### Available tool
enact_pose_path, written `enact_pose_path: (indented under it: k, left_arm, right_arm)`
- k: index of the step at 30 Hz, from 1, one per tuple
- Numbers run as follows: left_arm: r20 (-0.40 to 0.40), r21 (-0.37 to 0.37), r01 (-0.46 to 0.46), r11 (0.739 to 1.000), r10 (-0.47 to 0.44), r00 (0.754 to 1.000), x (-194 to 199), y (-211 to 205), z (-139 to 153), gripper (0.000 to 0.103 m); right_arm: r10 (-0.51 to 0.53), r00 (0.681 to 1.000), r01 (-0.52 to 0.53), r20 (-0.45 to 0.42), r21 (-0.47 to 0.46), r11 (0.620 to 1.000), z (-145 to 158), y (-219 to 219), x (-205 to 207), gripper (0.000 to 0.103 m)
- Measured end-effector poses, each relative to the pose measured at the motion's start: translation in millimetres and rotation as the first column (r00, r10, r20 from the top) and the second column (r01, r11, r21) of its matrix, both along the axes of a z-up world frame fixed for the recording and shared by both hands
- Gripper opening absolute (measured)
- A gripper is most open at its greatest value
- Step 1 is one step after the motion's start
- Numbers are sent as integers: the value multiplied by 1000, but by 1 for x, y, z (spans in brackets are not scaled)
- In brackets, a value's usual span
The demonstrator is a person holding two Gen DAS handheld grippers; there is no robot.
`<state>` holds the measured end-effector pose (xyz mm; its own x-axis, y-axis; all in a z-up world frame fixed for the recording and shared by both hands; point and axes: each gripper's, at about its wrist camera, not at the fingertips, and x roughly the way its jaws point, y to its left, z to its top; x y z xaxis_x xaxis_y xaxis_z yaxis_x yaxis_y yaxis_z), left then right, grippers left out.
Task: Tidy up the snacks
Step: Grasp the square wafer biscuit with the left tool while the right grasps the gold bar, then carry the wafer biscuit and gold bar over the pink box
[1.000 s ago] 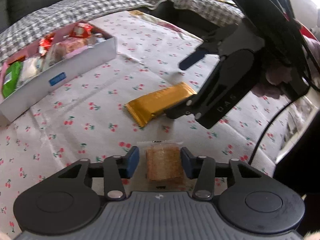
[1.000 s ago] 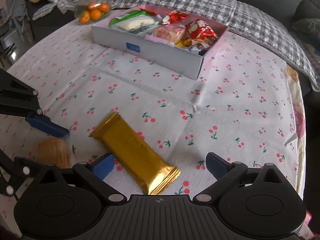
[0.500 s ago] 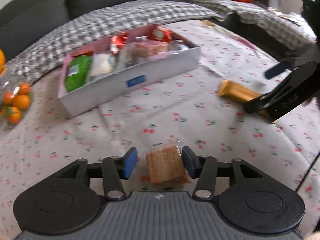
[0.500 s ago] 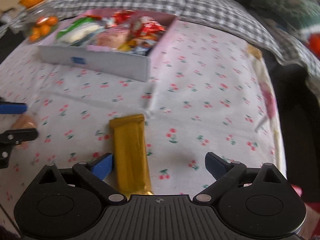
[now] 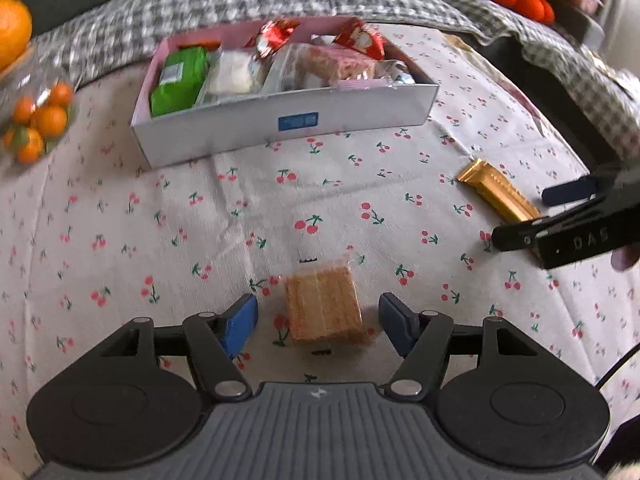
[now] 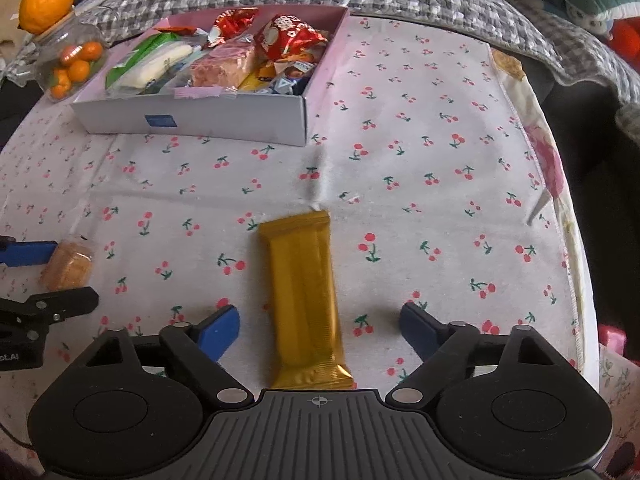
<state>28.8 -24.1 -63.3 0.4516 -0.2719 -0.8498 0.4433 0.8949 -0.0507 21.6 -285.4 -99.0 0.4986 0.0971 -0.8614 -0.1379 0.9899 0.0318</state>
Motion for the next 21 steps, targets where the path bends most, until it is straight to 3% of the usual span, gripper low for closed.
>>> enact_pose_path:
  k: [3, 7, 10, 14, 21]
  left_arm:
    - [1, -7, -4, 1000, 4, 1000, -1, 0, 1, 52]
    - [4, -18, 0, 1000, 0, 1000, -3, -2, 4, 35]
    - [8, -16, -3, 1000, 3, 1000, -3, -3, 4, 32]
    - [3, -22, -8, 1000, 8, 1000, -1, -2, 4, 32]
    - [-10, -37, -18, 999, 17, 1000, -1, -2, 5, 32]
  right_arm:
    - [9, 1000, -9, 8, 9, 1000, 3, 3, -2, 73]
    - [20, 1000, -20, 24, 21, 1000, 7, 8, -4, 45]
    - [16, 999, -17, 27, 33, 999, 8, 10, -4, 32]
    - [8, 1000, -10, 24, 56, 998, 8, 11, -4, 29]
    - [-22, 1000, 24, -12, 178, 984, 11, 6, -2, 28]
